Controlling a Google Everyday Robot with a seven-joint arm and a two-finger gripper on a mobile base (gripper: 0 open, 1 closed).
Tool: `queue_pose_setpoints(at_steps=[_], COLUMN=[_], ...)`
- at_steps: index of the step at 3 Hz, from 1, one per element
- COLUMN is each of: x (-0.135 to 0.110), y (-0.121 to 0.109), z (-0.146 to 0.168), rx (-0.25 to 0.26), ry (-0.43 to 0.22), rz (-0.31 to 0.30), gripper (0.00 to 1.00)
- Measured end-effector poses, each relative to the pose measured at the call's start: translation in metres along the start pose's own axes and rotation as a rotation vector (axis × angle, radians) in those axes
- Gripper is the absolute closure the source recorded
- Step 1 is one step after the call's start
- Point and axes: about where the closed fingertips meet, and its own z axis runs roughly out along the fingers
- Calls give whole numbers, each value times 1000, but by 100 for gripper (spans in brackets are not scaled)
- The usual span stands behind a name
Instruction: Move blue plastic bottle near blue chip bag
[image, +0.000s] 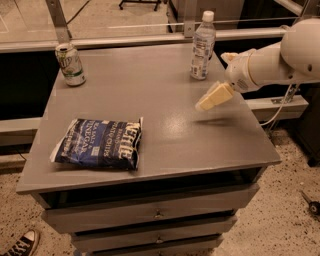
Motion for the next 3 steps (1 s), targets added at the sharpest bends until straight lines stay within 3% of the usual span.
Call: queue_pose_setpoints(at_steps=[1, 2, 3], x=[-2, -2, -15], y=[-56, -82, -100], z=[23, 33, 46], rx=[98, 126, 118], ry=[-103, -174, -281], rz=[90, 158, 222], gripper=[0, 0, 0])
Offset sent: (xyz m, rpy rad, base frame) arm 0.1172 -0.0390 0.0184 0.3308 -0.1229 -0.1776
